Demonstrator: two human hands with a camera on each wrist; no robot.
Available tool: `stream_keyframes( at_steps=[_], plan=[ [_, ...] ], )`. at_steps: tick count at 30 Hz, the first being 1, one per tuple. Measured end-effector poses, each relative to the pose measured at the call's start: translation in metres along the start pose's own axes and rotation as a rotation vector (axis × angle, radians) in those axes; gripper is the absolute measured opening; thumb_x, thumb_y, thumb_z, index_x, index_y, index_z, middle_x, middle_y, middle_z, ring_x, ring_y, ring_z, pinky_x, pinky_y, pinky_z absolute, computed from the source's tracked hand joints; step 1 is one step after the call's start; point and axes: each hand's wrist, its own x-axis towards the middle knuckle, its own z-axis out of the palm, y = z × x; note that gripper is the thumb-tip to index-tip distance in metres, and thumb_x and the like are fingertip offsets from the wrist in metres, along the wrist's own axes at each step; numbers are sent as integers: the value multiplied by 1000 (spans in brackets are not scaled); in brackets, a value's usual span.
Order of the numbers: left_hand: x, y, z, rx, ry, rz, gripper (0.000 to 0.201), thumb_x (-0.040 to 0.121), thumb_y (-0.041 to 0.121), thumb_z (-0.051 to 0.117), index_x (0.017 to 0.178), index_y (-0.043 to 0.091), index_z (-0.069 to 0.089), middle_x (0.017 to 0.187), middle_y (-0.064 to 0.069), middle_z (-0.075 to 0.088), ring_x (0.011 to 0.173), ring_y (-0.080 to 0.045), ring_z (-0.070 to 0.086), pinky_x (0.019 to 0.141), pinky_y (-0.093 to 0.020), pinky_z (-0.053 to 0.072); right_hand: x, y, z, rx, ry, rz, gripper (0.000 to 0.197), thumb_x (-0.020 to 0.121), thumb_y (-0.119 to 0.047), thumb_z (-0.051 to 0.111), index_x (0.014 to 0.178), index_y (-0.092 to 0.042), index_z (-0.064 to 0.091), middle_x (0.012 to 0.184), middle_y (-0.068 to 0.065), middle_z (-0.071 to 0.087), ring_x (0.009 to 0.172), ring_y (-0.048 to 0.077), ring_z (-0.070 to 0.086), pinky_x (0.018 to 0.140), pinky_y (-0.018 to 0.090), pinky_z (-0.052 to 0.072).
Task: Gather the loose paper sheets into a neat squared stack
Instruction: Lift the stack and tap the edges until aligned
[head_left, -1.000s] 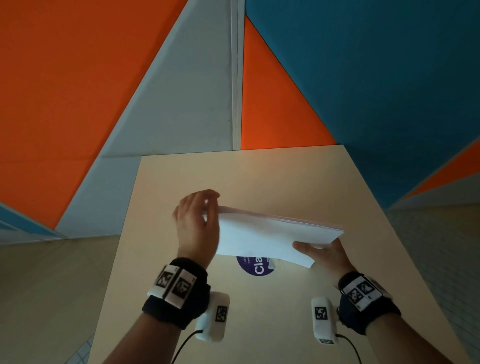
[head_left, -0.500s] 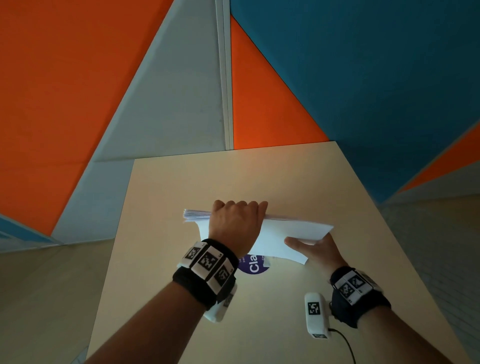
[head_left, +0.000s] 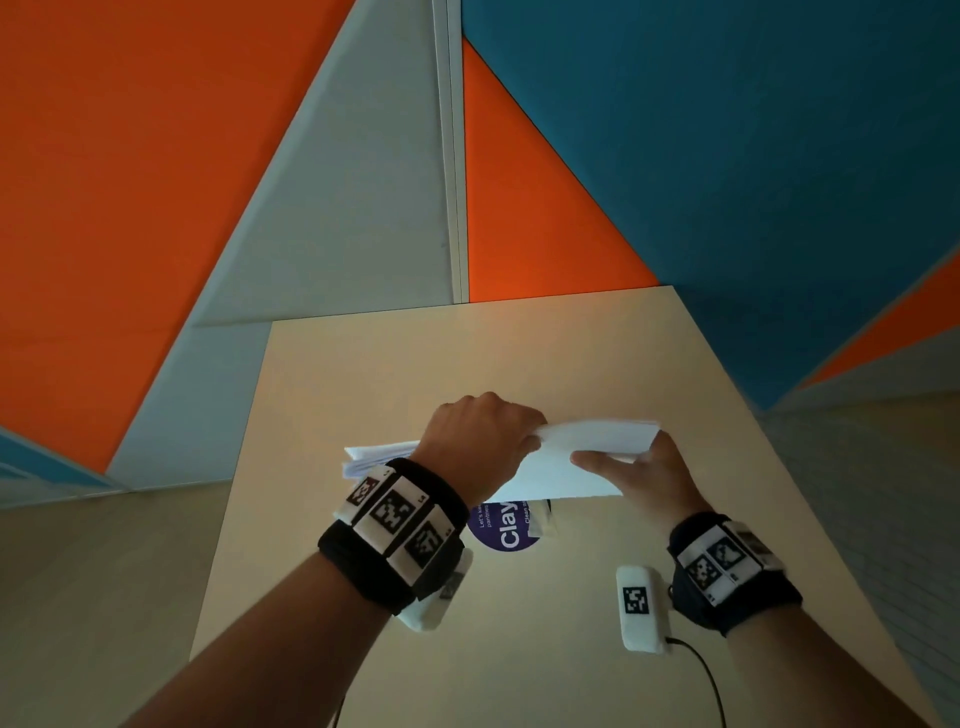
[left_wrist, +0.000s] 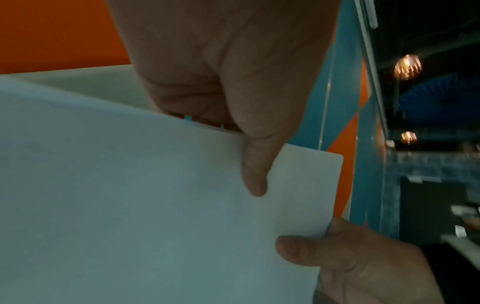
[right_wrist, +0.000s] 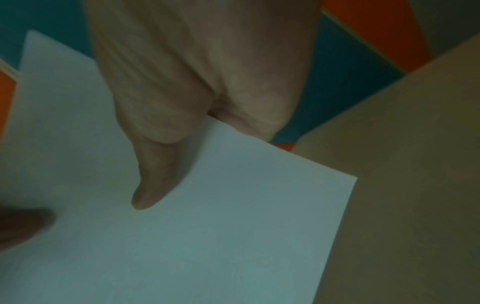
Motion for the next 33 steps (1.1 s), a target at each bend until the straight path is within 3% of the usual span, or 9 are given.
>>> stream_keyframes(
  at_steps=[3, 6, 9, 12, 14, 16, 22, 27, 33],
  plan=[
    [-7, -8, -13, -251, 177, -14, 21, 93, 32, 53, 103, 24, 69, 80, -3, 71, 73, -28, 63, 68, -33, 50, 3, -18, -14, 4, 30, -137, 20, 70, -16, 87, 83, -26, 75, 80, -16, 77, 77, -4, 71, 72, 12, 54],
    [-20, -27, -20, -571, 363, -84, 13, 90, 23, 63, 81, 18, 71, 57, 8, 56, 54, -5, 48, 56, -21, 38, 5, -23, -34, 47, 129, -194, 17, 69, -14, 87, 80, -14, 75, 81, -1, 78, 72, 9, 70, 69, 20, 55],
    [-33, -42, -10, -967, 377, -237, 13, 90, 23, 64, 84, 15, 72, 75, -7, 71, 64, -9, 57, 62, -30, 49, 5, -23, -42, 191, 182, -156, 19, 68, -12, 86, 64, -11, 67, 65, 10, 64, 64, 19, 60, 72, 32, 50],
    [-41, -43, 13, -1257, 368, -329, 13, 90, 14, 63, 88, 17, 75, 83, -4, 76, 72, -16, 66, 71, -38, 55, -1, -36, -33, 255, 115, -137, 33, 76, -1, 78, 51, -19, 67, 53, -10, 65, 54, 2, 63, 71, 21, 53],
    [-44, -40, 30, -1357, 348, -362, 17, 90, 8, 61, 87, 18, 75, 83, 2, 76, 74, -14, 67, 71, -34, 56, -5, -44, -26, 280, -7, -119, 10, 73, -10, 83, 78, -16, 77, 74, 0, 77, 72, 11, 74, 86, 30, 58],
    [-46, -40, 45, -1429, 349, -396, 20, 91, 6, 59, 88, 19, 75, 85, 3, 76, 76, -13, 68, 71, -30, 57, -5, -48, -19, 303, -38, -103, 38, 72, -19, 83, 106, -9, 72, 100, 10, 78, 94, 25, 75, 94, 46, 55],
    [-55, -50, 70, -1479, 353, -440, 19, 91, 2, 56, 94, 13, 72, 89, 3, 77, 81, -11, 69, 74, -24, 56, -4, -54, -7, 314, 39, -184, 30, 64, -34, 83, 94, -30, 78, 109, 6, 76, 111, 34, 67, 103, 60, 46],
    [-54, -55, 63, -1462, 391, -396, 25, 89, -6, 57, 95, 15, 70, 87, 6, 78, 81, -8, 70, 74, -20, 56, -7, -58, -4, 334, -32, -218, 23, 71, -39, 78, 93, -30, 80, 108, -1, 77, 110, 22, 69, 105, 47, 48],
    [-48, -54, 56, -1469, 392, -365, 19, 88, -2, 60, 96, 11, 71, 87, 5, 77, 80, -8, 70, 72, -22, 56, -5, -50, -3, 244, -62, -184, 15, 82, -6, 74, 95, -13, 76, 90, -4, 79, 86, 10, 74, 73, 19, 55]
  ],
)
